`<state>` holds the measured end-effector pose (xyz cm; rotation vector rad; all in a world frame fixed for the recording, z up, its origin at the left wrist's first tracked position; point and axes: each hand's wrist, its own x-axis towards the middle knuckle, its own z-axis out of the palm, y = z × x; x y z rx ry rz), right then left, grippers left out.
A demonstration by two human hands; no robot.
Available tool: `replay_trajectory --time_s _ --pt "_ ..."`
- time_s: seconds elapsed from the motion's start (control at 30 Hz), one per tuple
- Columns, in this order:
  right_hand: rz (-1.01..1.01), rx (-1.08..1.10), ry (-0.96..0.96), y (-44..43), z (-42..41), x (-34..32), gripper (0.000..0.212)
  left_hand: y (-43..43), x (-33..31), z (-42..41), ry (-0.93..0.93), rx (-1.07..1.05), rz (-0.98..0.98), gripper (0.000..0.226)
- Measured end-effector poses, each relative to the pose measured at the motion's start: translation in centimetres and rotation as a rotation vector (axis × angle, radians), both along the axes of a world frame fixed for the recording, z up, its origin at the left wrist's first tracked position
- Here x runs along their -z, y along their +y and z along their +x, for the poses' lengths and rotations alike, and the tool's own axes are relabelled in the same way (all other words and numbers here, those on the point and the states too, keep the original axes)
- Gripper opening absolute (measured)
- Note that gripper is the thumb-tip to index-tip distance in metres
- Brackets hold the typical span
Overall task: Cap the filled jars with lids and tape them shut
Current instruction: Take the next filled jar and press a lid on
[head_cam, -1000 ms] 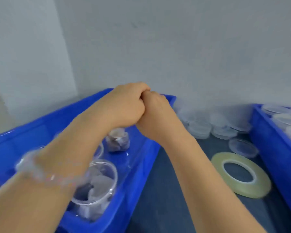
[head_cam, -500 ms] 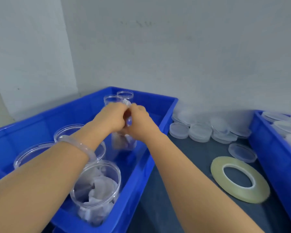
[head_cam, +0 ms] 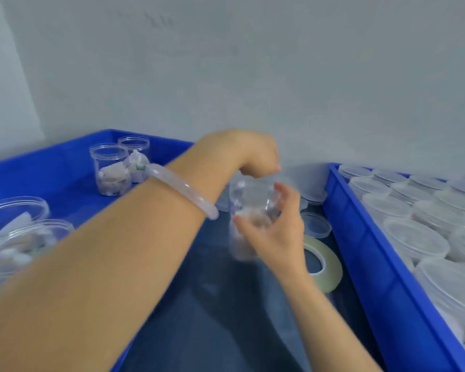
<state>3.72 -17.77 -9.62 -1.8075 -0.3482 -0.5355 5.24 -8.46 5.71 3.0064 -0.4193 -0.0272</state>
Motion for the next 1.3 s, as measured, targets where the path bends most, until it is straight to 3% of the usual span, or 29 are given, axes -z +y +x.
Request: replay_trajectory --time_s 0.1,0.2,0.33,0.37,0.5,0.57,0.67,0.77,0.87,1.0,1.1,1.17,1.2,1.23,1.3 --pt "-0.011 -0.018 -0.005 -0.8 -0.5 4.1 0.08 -0.8 4.6 4.2 -0.106 -0.18 -0.103 0.034" --pt "-0.009 0.014 -0.053 -0.7 -0.6 6.5 0.089 -0.1 9.5 7.4 0.071 -0.239 -0.134 0.04" --pt "0.04 -0.099 0.086 -0.8 0.1 7.9 0.114 1.1 11.6 10.7 0.242 -0.15 -0.492 0.051" --pt "0.047 -0.122 0.115 -0.9 0.3 8.1 0.118 1.3 11.9 11.5 0.249 -0.136 -0.502 0.052" --pt "0.114 -0.156 0.169 -1.1 0.8 8.8 0.119 1.6 14.7 13.4 0.194 -0.134 -0.249 0.053" --pt "0.1 -0.146 0.151 -1.0 0.9 9.0 0.117 1.7 16.9 14.1 0.051 -0.063 -0.042 0.044" --pt "0.095 -0.125 0.135 -0.8 1.1 8.9 0.115 1.5 18.3 13.9 -0.045 -0.128 -0.027 0.02" --pt "0.1 -0.128 0.141 -0.9 1.1 8.7 0.113 1.7 18.1 13.9 -0.153 -0.078 -0.281 0.008" --pt "0.079 -0.093 0.142 -1.0 0.9 8.3 0.11 2.4 16.2 13.5 -0.105 -0.02 -0.716 0.017" --pt "0.049 -0.084 0.186 -1.1 0.6 7.8 0.109 1.9 13.2 12.0 -0.129 -0.111 -0.991 0.011" --pt "0.036 -0.101 0.222 -1.4 0.4 7.6 0.113 1.2 9.9 8.9 -0.207 -0.182 -1.72 0.008" --pt "0.032 -0.103 0.229 -1.4 0.3 7.4 0.113 1.4 8.4 6.3 -0.235 -0.16 -2.021 0.009" --pt "0.031 -0.106 0.229 -1.4 0.3 7.3 0.113 1.5 8.2 5.0 -0.228 -0.176 -2.021 0.009" --pt "0.033 -0.11 0.233 -1.4 0.2 7.2 0.113 1.6 8.2 3.8 -0.208 -0.223 -1.901 0.011" --pt "0.034 -0.114 0.23 -1.4 0.1 7.1 0.112 1.6 9.3 2.1 -0.185 -0.326 -1.362 0.018"
